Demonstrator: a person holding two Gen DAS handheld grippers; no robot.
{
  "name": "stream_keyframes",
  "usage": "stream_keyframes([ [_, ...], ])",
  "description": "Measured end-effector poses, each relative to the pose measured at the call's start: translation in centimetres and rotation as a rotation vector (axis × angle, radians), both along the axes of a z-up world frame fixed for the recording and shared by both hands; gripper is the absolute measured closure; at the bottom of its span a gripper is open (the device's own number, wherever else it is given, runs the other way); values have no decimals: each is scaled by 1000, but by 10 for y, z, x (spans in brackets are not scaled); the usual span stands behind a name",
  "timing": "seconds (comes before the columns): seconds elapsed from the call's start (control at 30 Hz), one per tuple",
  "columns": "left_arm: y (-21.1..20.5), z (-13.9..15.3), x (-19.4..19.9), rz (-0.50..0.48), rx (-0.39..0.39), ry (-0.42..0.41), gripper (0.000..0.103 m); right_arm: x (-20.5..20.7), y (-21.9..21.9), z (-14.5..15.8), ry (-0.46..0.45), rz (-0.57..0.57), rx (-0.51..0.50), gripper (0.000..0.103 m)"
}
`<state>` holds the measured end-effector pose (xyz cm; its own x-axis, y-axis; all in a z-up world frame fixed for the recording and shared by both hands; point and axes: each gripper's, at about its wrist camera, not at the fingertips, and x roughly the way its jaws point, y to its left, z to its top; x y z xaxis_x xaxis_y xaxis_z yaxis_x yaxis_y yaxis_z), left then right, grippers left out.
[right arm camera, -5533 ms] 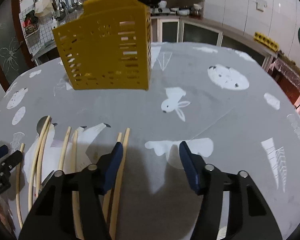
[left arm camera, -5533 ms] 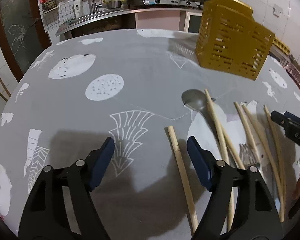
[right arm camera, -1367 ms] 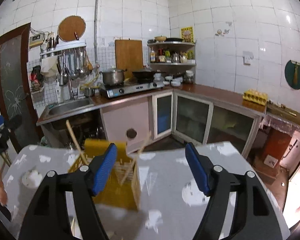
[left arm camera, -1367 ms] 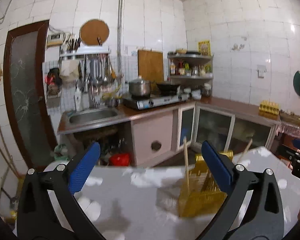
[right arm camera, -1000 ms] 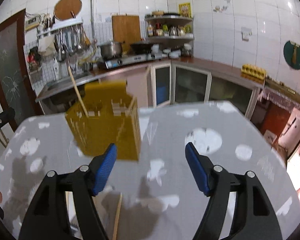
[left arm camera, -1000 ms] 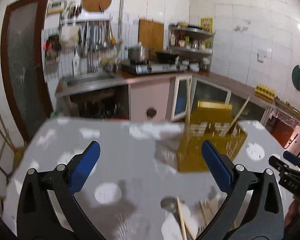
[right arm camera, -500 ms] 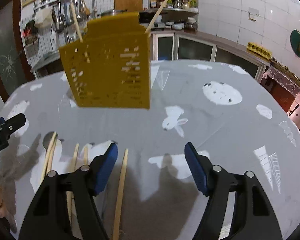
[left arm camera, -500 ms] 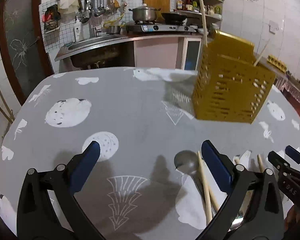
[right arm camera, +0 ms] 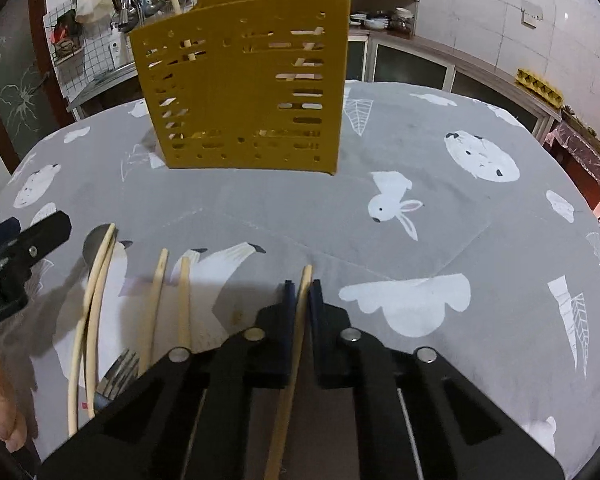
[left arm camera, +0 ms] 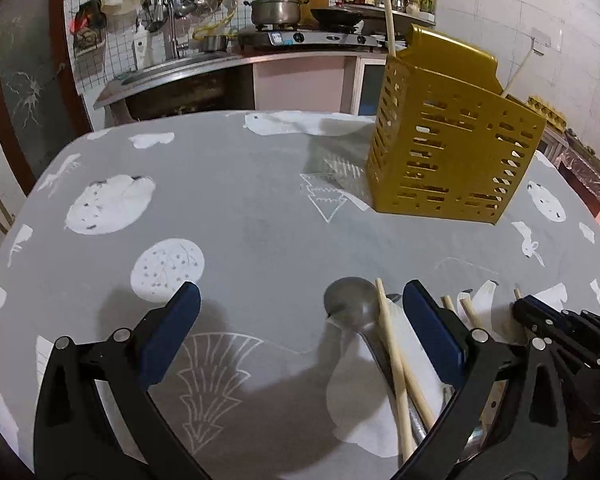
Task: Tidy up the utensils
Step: 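Return the right tool to the chopsticks and grasp another one, then grasp the grey spoon handle with the left tool while the right holds a chopstick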
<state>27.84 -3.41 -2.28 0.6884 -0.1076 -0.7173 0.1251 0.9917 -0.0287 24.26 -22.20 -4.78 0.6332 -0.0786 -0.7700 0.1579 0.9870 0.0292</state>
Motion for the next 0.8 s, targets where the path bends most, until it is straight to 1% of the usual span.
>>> stream_keyframes([
  [0.03, -1, -1, 0, -1, -6, 6, 5, 0, -2, 1, 2, 5, 4, 96],
  [0.1, -4, -2, -1, -5, -12, 15, 5, 1, -7, 3, -1, 0, -20, 97],
  [0.17, -8, -6, -2, -17, -14, 31, 12, 0, -14, 5, 1, -7, -29, 97],
  [0.3, -20, -15, -3, -46, -4, 60, 18, -3, -34, 6, -1, -32, -26, 97],
  [0.4, -28, -22, 0, -56, 11, 83, 29, -5, -39, 0, -2, -36, -2, 97],
  [0.47, -31, -26, 4, -59, 1, 108, 39, -5, -39, 0, -8, -35, -8, 97],
  [0.53, -33, -26, 6, -56, 3, 110, 43, -4, -39, 0, -10, -31, -6, 97],
  [0.67, -37, -25, 8, -71, 14, 113, 59, -3, -41, -1, -13, -33, 12, 97],
  [0.7, -37, -24, 9, -74, 10, 119, 60, -4, -41, -1, -13, -33, 14, 97],
  [0.77, -36, -23, 12, -82, -9, 129, 68, -4, -41, -1, -14, -34, 15, 97],
  [0.8, -36, -23, 14, -86, -18, 137, 68, -4, -41, -1, -14, -34, 15, 97],
])
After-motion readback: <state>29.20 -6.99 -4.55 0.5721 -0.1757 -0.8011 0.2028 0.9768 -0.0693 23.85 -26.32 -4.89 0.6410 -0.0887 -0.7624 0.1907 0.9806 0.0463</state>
